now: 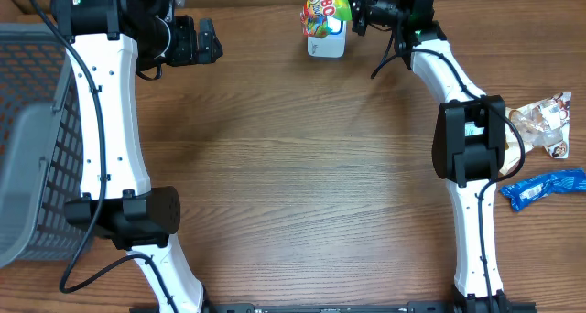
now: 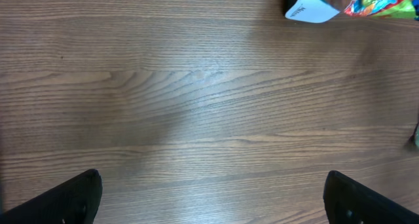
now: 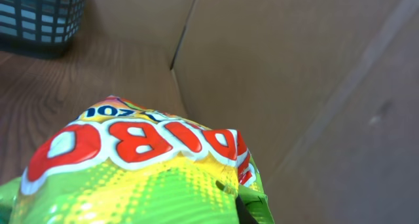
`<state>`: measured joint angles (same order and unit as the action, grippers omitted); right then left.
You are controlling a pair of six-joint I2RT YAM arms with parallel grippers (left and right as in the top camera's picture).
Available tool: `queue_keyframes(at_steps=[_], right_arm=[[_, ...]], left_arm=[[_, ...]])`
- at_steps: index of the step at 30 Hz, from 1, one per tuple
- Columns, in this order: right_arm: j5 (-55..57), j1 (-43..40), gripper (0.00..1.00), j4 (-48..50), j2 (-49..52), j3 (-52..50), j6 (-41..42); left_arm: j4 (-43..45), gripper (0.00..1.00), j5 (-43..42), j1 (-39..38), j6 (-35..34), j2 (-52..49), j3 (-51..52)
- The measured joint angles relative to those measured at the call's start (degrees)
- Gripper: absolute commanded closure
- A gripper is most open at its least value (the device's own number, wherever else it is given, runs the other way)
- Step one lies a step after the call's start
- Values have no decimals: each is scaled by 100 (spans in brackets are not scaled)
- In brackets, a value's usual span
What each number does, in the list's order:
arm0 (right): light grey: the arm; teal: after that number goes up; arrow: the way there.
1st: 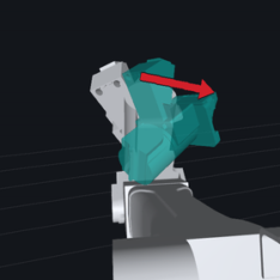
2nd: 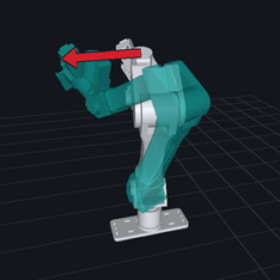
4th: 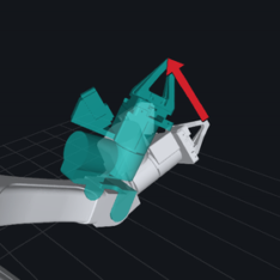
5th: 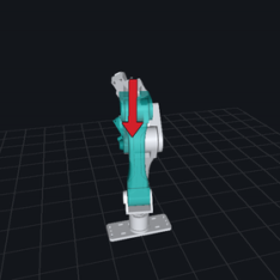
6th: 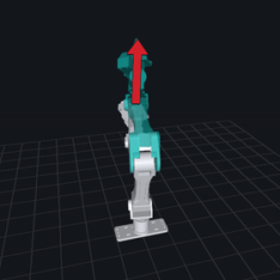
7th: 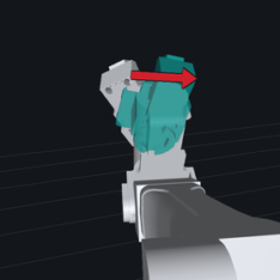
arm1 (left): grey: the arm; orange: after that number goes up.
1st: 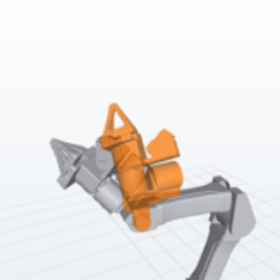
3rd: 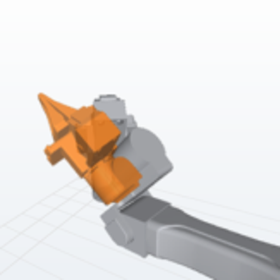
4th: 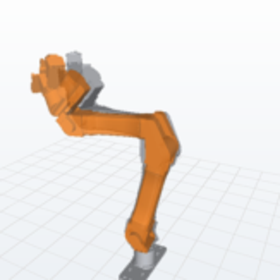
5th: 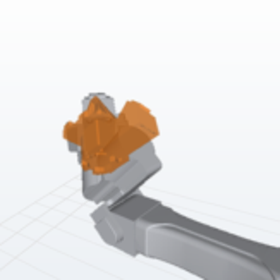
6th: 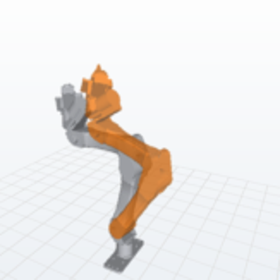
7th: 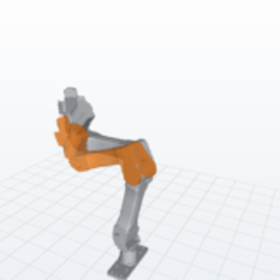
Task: Scan the item barcode
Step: 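Keep the snack bag at the scanner, shifting it over the top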
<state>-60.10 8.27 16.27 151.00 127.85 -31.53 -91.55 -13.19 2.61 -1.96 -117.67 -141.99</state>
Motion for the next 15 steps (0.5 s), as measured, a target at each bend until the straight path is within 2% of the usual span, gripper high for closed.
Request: queue_keyframes(at_steps=[10, 15], right_arm=[[83, 0, 96, 238, 0, 0, -2], [584, 2, 96, 483, 0, 0, -2]], left_arm=[[0, 0, 0, 0, 0, 0, 0], [0, 0, 0, 0, -2, 0, 0]])
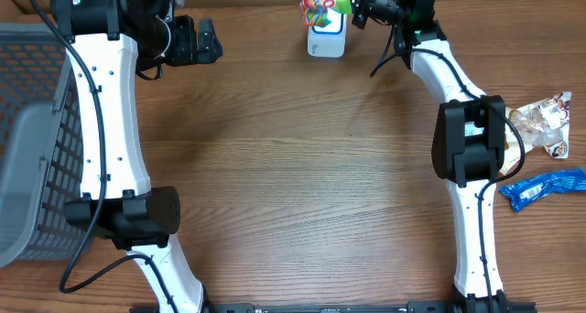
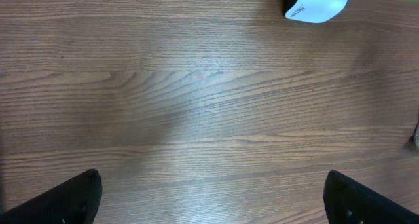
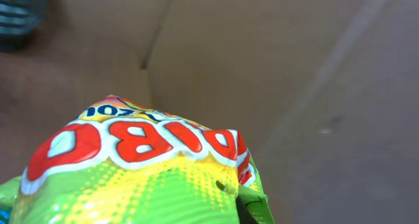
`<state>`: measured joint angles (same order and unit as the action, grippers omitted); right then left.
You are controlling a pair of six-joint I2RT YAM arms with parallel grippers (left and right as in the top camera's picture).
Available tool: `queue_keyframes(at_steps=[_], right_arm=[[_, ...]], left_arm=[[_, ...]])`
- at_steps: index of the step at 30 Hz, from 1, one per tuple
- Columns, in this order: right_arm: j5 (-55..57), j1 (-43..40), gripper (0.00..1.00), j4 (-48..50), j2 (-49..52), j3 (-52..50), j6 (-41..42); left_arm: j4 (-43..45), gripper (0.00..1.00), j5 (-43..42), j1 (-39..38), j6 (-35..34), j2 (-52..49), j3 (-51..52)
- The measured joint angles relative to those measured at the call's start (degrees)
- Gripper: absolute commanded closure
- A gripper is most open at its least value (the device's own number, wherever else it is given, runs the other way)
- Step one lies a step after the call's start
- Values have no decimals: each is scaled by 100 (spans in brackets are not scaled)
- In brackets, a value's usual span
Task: Scan the item barcode
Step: 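Keep the snack bag at the scanner, shifting it over the top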
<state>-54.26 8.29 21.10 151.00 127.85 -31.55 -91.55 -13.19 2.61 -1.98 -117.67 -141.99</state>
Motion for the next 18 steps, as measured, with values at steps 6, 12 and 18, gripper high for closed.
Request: queue_keyframes(at_steps=[6, 12, 18], right_arm=[[1198, 48, 96, 468, 0, 0, 157], [2387, 225, 96, 317, 0, 0, 522], [3436, 529, 96, 199, 0, 0, 636]], left_arm=[[0, 0, 0, 0, 2, 0, 0], [0, 0, 0, 0, 2, 0, 0], [0, 0, 0, 0, 2, 0, 0]])
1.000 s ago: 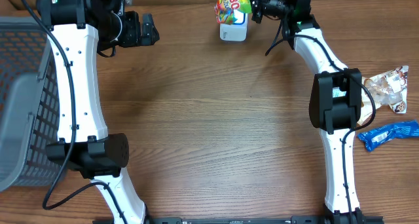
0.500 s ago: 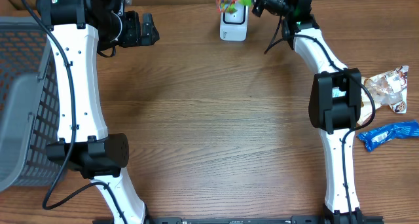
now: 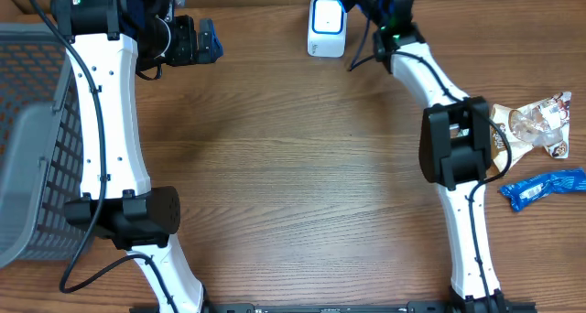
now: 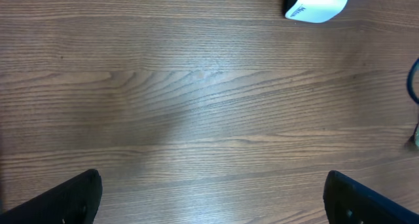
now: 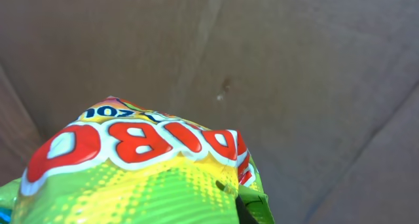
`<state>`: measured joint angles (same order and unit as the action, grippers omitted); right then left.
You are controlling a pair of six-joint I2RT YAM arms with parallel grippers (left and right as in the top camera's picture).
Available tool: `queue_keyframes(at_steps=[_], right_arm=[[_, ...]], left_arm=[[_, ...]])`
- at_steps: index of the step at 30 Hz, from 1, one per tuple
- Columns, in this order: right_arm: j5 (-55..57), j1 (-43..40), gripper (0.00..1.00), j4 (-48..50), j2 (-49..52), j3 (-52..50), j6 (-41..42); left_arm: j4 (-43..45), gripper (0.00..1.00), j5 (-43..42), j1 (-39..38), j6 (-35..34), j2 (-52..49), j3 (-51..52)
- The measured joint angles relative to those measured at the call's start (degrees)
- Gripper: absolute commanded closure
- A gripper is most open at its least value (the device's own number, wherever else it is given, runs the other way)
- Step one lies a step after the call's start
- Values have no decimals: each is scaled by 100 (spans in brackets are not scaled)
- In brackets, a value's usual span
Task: Scan the item barcode
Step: 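Keep the snack bag at the scanner, shifting it over the top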
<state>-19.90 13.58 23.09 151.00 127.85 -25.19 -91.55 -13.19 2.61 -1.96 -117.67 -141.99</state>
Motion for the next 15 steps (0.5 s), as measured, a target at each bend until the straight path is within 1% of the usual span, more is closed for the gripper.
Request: queue_keyframes(at_steps=[8, 15], right_arm=[[369, 81, 96, 9, 0, 0, 13], [446, 28, 96, 31, 0, 0, 17]], left_arm=[[0, 0, -2, 0, 0, 0, 0], [0, 0, 0, 0, 0, 0, 0]])
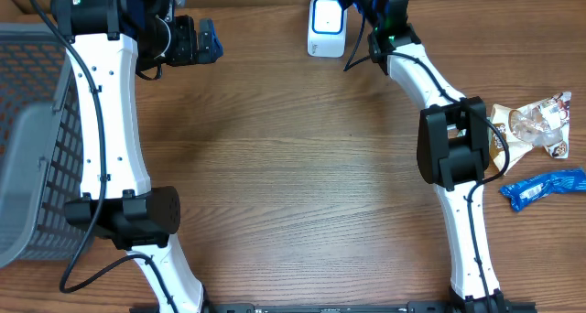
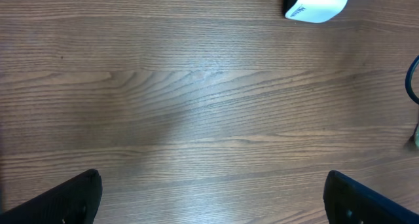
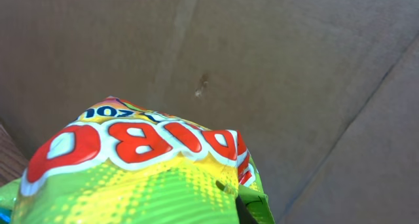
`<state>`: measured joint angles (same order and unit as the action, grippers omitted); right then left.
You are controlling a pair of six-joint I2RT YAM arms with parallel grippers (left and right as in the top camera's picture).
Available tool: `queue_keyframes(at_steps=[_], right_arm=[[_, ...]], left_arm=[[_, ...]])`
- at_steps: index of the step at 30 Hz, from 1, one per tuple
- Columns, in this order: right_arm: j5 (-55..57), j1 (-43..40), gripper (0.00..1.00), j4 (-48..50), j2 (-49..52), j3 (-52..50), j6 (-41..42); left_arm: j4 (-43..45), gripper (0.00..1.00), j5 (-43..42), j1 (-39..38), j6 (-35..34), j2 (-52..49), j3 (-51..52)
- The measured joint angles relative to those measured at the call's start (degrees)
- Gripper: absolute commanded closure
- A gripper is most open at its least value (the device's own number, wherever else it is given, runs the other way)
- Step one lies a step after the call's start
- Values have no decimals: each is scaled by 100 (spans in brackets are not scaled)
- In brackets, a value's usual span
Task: Scan the item barcode
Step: 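Keep the snack bag at the scanner, shifting it over the top, then carry the green-and-red snack bag right and release it on the pile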
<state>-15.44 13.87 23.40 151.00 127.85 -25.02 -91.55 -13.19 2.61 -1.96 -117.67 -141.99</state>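
A green and yellow Haribo sweets bag fills the lower left of the right wrist view, and my right gripper is shut on it, its fingertips hidden under the bag. In the overhead view that gripper sits at the far edge, just right of the white barcode scanner, and the bag itself is out of frame. The scanner also shows at the top of the left wrist view. My left gripper hangs open over bare wood, left of the scanner, its fingers far apart.
A grey mesh basket stands at the left edge. A crumpled snack packet and a blue packet lie at the right. A brown cardboard wall rises behind the table's far edge.
The right wrist has turned slightly; the cardboard wall behind the bag has shifted a little to the left in its view. The bag stays gripped. The left arm has not moved.
My right gripper first held the bag over the scanner, covering its top. Then the bag was further back, half over the scanner. After that it was past the overhead view's far edge with the scanner uncovered, and it stays there now.
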Motion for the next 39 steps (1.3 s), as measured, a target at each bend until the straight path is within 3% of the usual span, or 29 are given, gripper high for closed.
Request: queue_keyframes(at_steps=[9, 15, 23, 34, 39], right_arm=[[48, -7, 96, -833, -70, 0, 31], [66, -149, 96, -2500, -782, -11, 61], [-170, -553, 96, -4649, -2522, -11, 107], [94, -826, 96, -9077, -4590, 17, 2015], [1180, -1617, 96, -10677, -4590, 48, 3880]], left_arm=[[2, 0, 0, 0, 0, 0, 0], [2, 0, -2, 0, 0, 0, 0], [0, 0, 0, 0, 0, 0, 0], [-2, 0, -2, 0, 0, 0, 0], [0, 0, -2, 0, 0, 0, 0]])
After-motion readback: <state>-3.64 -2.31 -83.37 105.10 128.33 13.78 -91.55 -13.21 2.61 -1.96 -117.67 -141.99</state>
